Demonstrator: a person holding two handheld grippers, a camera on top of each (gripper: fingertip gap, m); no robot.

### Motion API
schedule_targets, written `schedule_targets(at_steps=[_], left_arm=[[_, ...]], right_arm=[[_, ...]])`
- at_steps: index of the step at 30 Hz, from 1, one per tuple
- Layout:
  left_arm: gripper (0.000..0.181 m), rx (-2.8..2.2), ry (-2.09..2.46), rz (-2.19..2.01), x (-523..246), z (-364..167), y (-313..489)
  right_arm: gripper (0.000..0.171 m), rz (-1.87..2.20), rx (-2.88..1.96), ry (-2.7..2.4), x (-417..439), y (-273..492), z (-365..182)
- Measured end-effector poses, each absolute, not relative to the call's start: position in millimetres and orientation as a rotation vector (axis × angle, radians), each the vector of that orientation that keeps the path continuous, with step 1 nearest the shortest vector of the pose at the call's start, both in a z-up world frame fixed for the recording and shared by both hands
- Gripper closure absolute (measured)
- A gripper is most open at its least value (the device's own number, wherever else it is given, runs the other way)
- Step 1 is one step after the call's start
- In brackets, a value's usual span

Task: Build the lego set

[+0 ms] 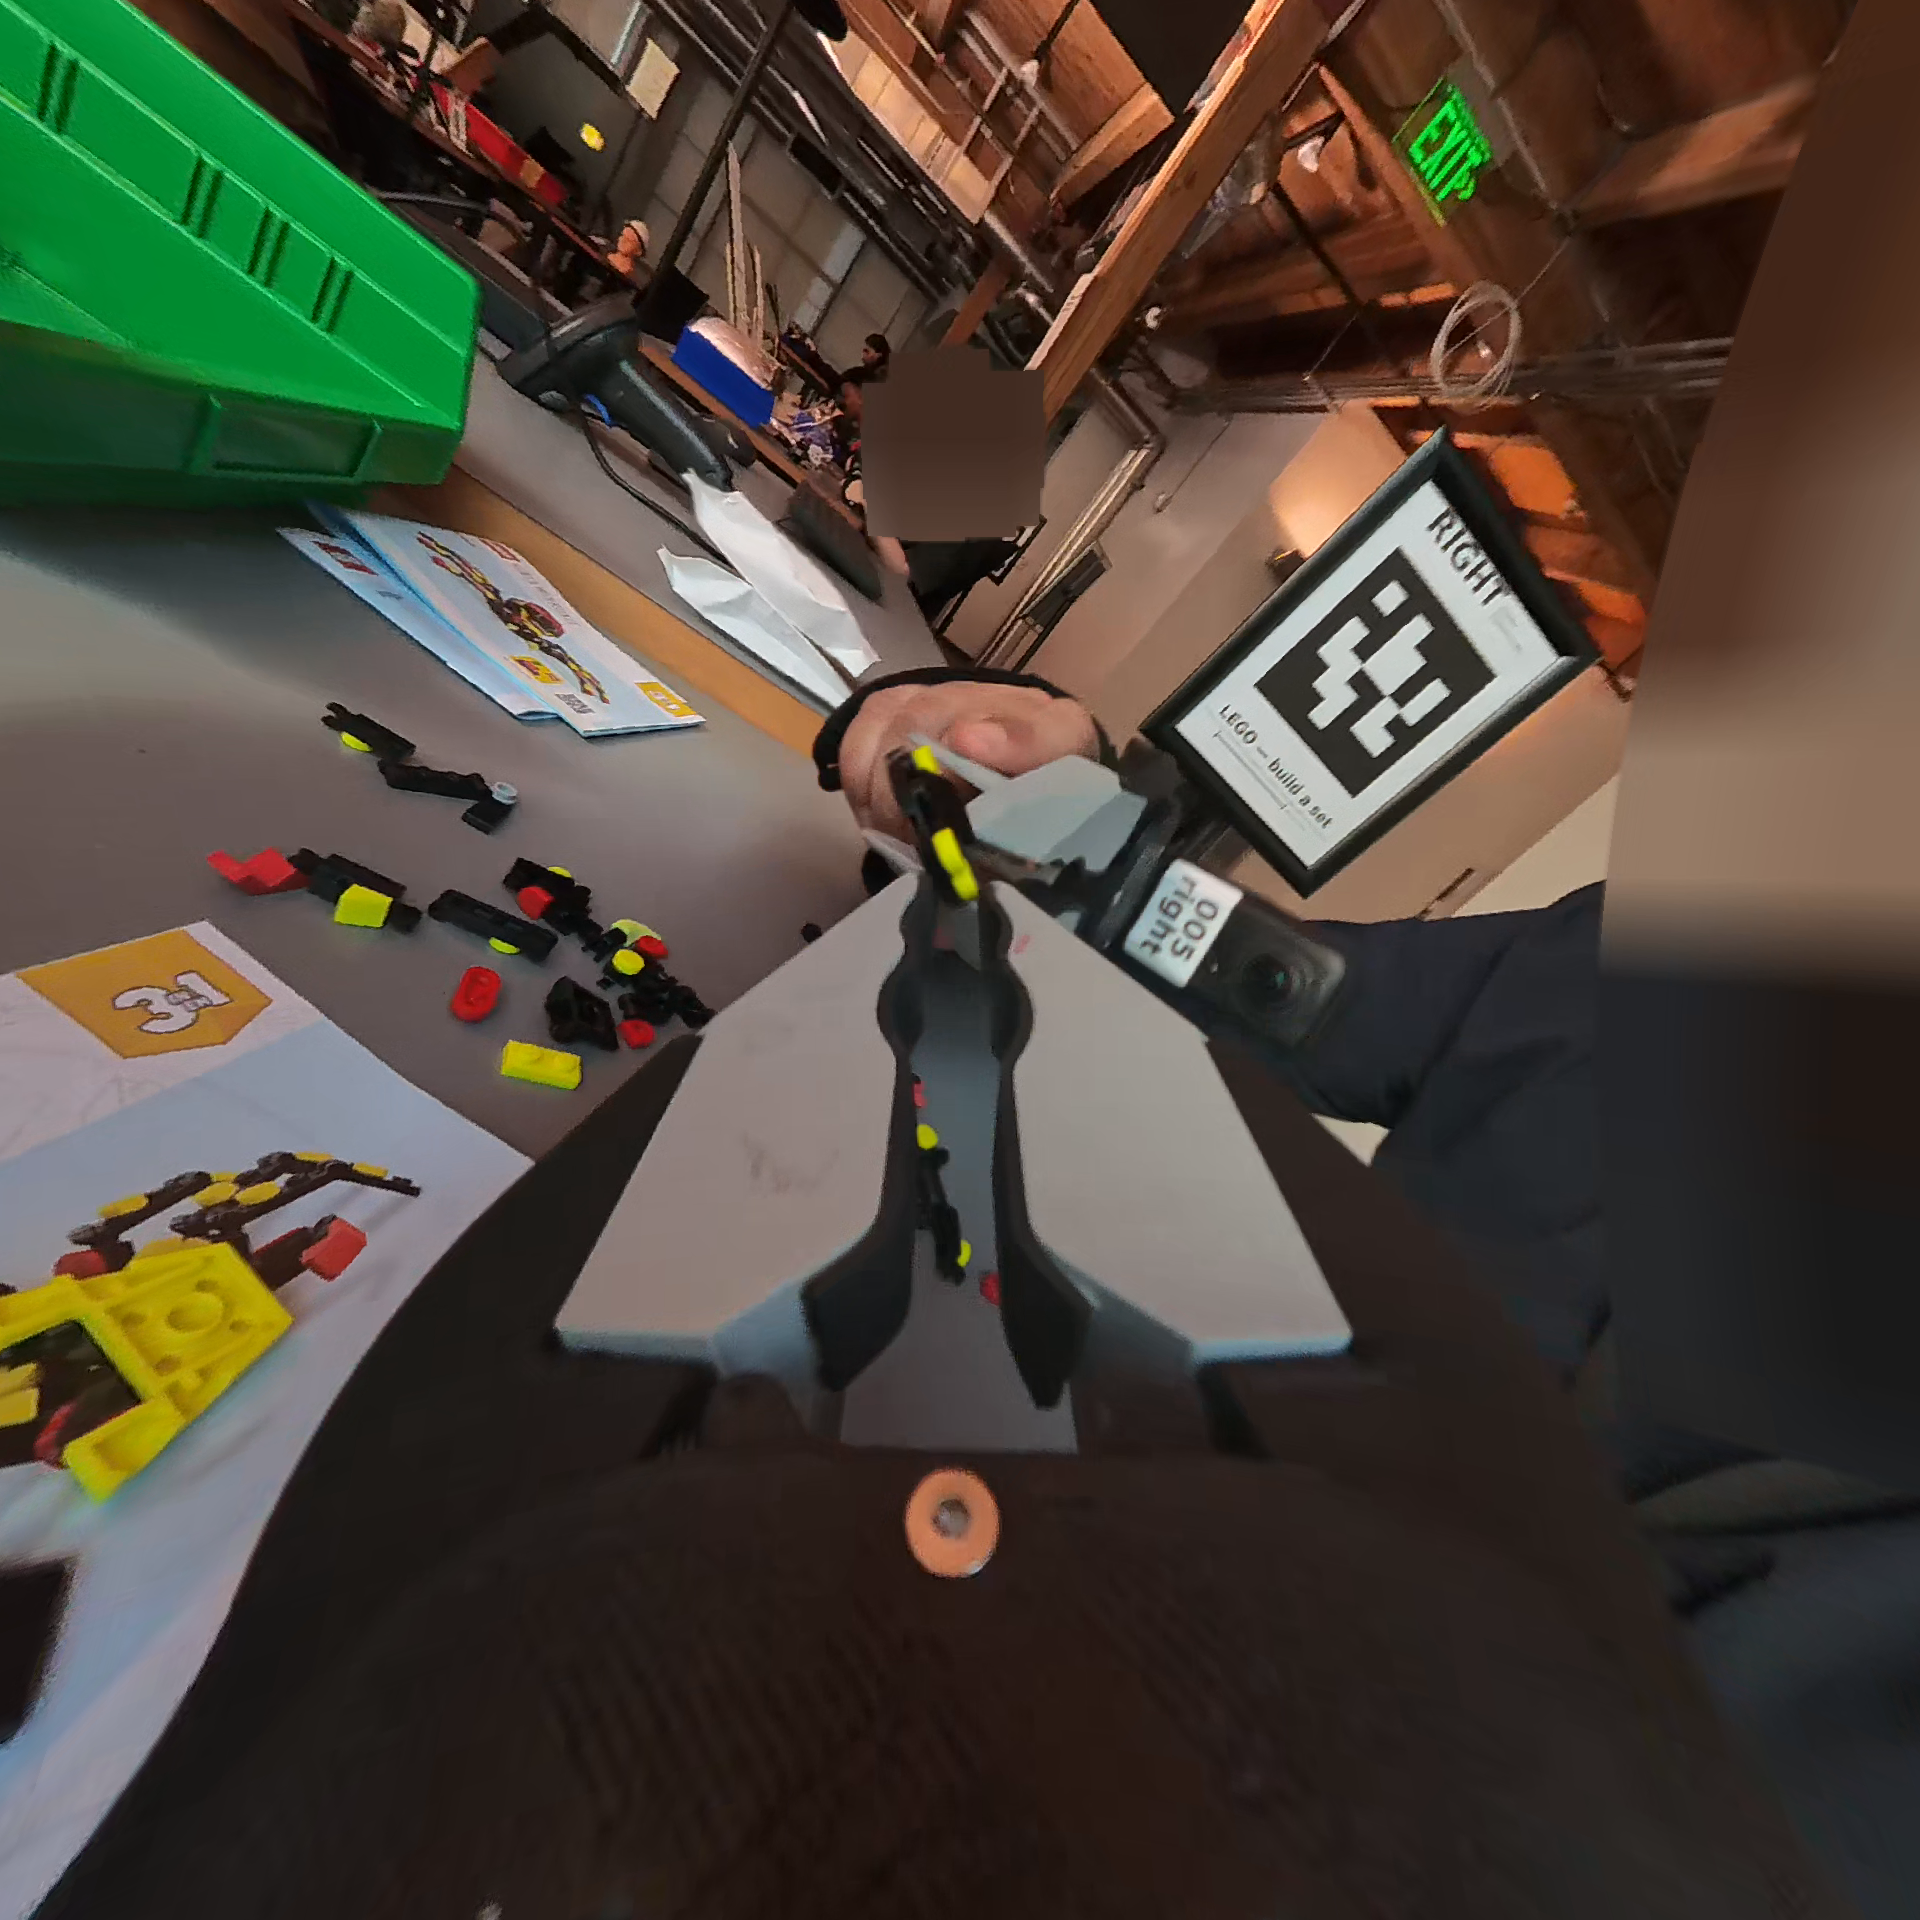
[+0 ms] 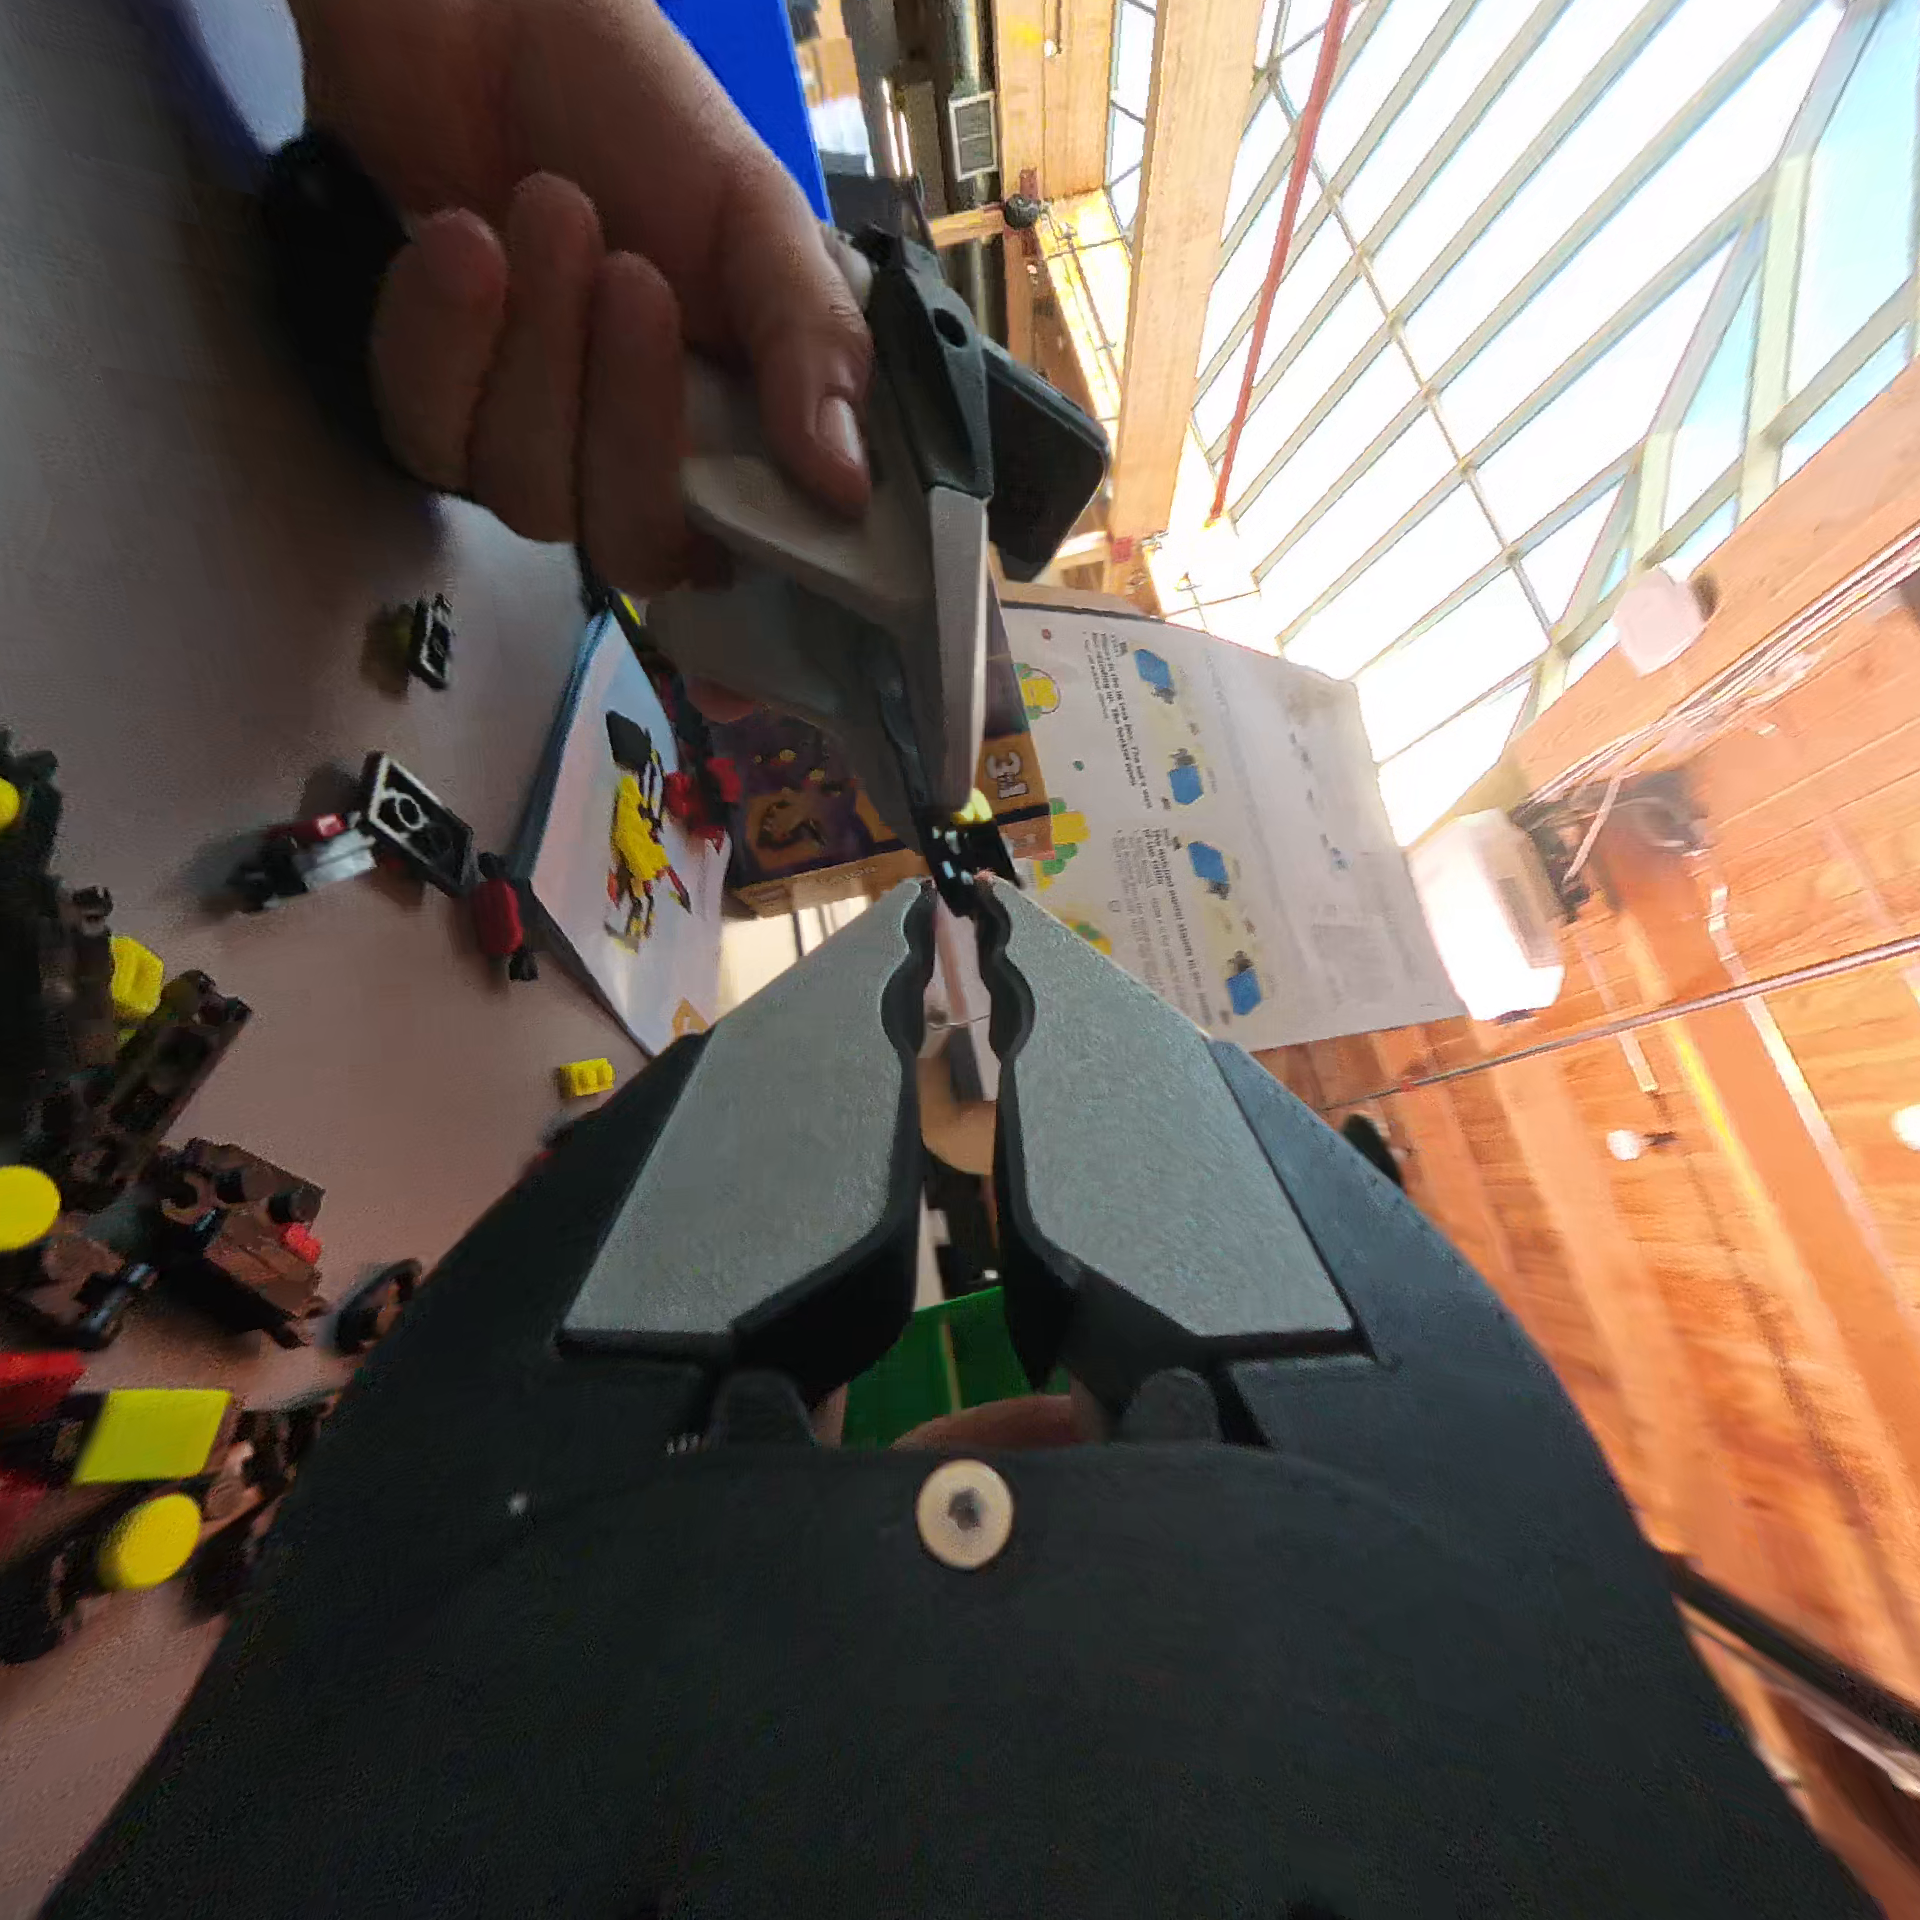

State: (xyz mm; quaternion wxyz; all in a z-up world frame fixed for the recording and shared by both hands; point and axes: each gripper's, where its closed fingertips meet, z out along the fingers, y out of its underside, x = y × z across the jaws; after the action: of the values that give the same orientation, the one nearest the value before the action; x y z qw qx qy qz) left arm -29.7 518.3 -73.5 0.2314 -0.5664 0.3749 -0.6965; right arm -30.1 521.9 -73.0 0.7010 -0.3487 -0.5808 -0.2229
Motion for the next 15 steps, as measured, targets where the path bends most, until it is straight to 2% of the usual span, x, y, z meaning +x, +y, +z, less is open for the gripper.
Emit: schedule_targets(at_steps=[1, 2, 8, 12, 15], left_arm=[[0.177, -1.560, 1.048, -1.878, -29, -75, 518], [0.178, -1.571, 1.054, -1.842, -28, -78, 520], [0.178, -1.626, 1.026, -1.819, -27, -83, 527], [0.178, -1.693, 1.132, -1.762, -25, -94, 518], [0.179, -1.734, 1.214, -1.718, -24, -103, 511]], right_arm=[[0.165, -0.438, -0.803, -1.278, -28, 522, -71], [0.171, -0.380, -0.823, -1.247, -26, 521, -67], [0.171, -0.146, -0.958, -1.188, -20, 524, -65], [0.149, -0.074, -1.027, -1.207, -24, 527, -77], [0.157, -0.017, -1.054, -1.245, -27, 524, -84]])
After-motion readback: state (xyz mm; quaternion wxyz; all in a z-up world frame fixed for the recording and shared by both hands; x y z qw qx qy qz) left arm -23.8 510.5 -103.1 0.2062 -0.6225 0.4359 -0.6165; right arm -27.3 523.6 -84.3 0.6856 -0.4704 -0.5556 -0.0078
